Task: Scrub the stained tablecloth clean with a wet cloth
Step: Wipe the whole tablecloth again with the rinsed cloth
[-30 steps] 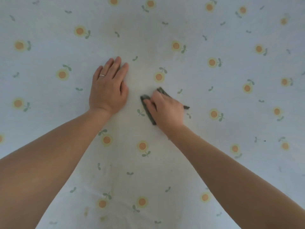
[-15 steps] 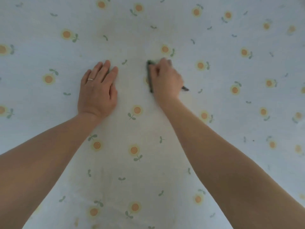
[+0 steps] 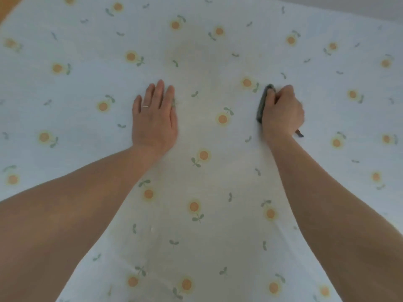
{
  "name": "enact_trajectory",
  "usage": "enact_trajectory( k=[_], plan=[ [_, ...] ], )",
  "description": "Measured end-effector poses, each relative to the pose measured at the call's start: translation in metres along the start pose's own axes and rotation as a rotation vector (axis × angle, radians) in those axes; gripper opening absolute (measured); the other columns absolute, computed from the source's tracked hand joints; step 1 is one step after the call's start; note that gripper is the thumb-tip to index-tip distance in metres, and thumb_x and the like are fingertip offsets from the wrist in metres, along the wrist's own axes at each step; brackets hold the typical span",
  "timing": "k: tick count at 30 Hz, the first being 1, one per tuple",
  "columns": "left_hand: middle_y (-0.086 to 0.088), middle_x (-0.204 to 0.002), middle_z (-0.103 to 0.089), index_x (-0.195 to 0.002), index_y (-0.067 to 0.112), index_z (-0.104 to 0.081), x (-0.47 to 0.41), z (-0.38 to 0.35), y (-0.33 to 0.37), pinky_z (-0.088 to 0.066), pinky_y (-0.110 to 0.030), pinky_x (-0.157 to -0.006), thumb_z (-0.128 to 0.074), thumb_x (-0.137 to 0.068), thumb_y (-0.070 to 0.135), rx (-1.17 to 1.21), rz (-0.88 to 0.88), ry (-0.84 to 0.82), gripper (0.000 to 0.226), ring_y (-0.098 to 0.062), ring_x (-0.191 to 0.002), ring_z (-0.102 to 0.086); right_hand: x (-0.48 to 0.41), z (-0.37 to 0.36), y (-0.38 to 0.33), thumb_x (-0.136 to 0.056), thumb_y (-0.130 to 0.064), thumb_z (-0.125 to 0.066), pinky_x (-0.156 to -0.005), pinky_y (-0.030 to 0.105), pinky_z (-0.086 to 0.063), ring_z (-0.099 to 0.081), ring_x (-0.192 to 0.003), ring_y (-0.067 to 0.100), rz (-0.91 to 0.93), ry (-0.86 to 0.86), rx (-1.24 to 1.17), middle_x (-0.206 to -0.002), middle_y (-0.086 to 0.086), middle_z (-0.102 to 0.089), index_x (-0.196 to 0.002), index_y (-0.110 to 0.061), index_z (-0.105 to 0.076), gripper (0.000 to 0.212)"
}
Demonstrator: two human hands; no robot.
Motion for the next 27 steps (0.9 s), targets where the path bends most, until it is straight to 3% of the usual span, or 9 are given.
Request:
enact_trajectory(
  k=[5,9,11,14,19,22,25,27],
  plan=[
    [-0.005,-0.172,-0.019,-0.163,0.022,-0.025,-0.032,0.001,-0.006,-0.015,-0.057,-0.125,-0.021,-0.107,0.035,-0.069,-0.134,-0.055,0.057,-0.029,-0.158,-0.017,0.062,-0.035,-0.092,-0.102,-0.048,-0.043,-0.06,0.036,-0.04,-0.058,-0.069,0.028,0.478,-0.191,-0.071,-0.079,0.004,-0.06,-0.088,-0.019,-0.046,0.032],
    [-0.004,-0.17,-0.024,-0.16,0.023,-0.03,-0.078,0.006,-0.004,-0.015,-0.059,-0.124,-0.024,-0.106,0.034,-0.009,-0.091,-0.038,0.055,-0.029,-0.157,-0.02,0.103,-0.023,-0.043,-0.096,-0.038,-0.063,-0.047,0.029,-0.037,-0.054,-0.051,0.027,0.754,-0.149,-0.1,-0.061,0.0,-0.056,-0.077,-0.015,-0.051,0.032],
    [-0.005,-0.169,-0.028,-0.158,0.023,-0.033,-0.086,0.005,-0.001,-0.017,-0.058,-0.124,-0.025,-0.106,0.034,-0.005,-0.093,-0.023,0.054,-0.029,-0.156,-0.023,0.081,-0.011,-0.003,-0.097,-0.04,-0.062,-0.048,0.028,-0.037,-0.053,-0.049,0.027,0.662,-0.129,-0.036,-0.058,-0.001,-0.054,-0.077,-0.016,-0.05,0.033],
    [-0.004,-0.169,-0.028,-0.159,0.023,-0.033,-0.082,0.005,-0.003,-0.017,-0.058,-0.124,-0.024,-0.106,0.034,-0.017,-0.098,-0.027,0.054,-0.028,-0.155,-0.024,0.028,0.002,0.02,-0.101,-0.052,-0.046,-0.059,0.034,-0.033,-0.05,-0.058,0.027,0.354,-0.108,0.049,-0.064,0.002,-0.054,-0.084,-0.016,-0.048,0.04],
    [-0.004,-0.168,-0.031,-0.158,0.023,-0.036,-0.087,0.006,-0.002,-0.018,-0.057,-0.124,-0.026,-0.106,0.034,0.008,-0.09,-0.008,0.054,-0.027,-0.155,-0.026,-0.052,-0.016,-0.042,-0.104,-0.05,-0.038,-0.065,0.034,-0.029,-0.048,-0.07,0.026,0.024,0.033,-0.013,-0.077,0.0,-0.053,-0.092,-0.018,-0.045,0.035],
    [-0.003,-0.168,-0.031,-0.158,0.024,-0.037,-0.086,0.005,-0.001,-0.018,-0.055,-0.125,-0.027,-0.107,0.034,0.015,-0.081,-0.009,0.053,-0.026,-0.155,-0.025,-0.043,-0.038,-0.101,-0.103,-0.048,-0.039,-0.062,0.035,-0.033,-0.057,-0.073,0.029,0.156,-0.051,-0.076,-0.077,0.0,-0.055,-0.091,-0.02,-0.043,0.031],
    [-0.003,-0.168,-0.031,-0.158,0.023,-0.038,-0.086,0.006,-0.005,-0.018,-0.055,-0.125,-0.026,-0.108,0.034,0.012,-0.074,-0.007,0.053,-0.026,-0.155,-0.026,0.024,-0.053,-0.136,-0.101,-0.046,-0.045,-0.059,0.035,-0.038,-0.063,-0.072,0.031,0.476,-0.191,-0.105,-0.08,0.004,-0.064,-0.085,-0.02,-0.045,0.03],
    [-0.004,-0.168,-0.031,-0.158,0.023,-0.038,-0.087,0.007,-0.006,-0.017,-0.055,-0.125,-0.028,-0.108,0.032,0.022,-0.074,-0.012,0.052,-0.027,-0.155,-0.025,0.068,-0.046,-0.123,-0.097,-0.04,-0.053,-0.049,0.03,-0.031,-0.06,-0.056,0.027,0.714,-0.153,-0.144,-0.067,0.003,-0.061,-0.075,-0.018,-0.049,0.031]
  ],
)
Point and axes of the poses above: each hand's wrist, its own x-axis away from the middle knuckle, its own z-axis out of the back of the hand, y = z × x, the point moved 3 cm from there along -x, towards the middle knuckle
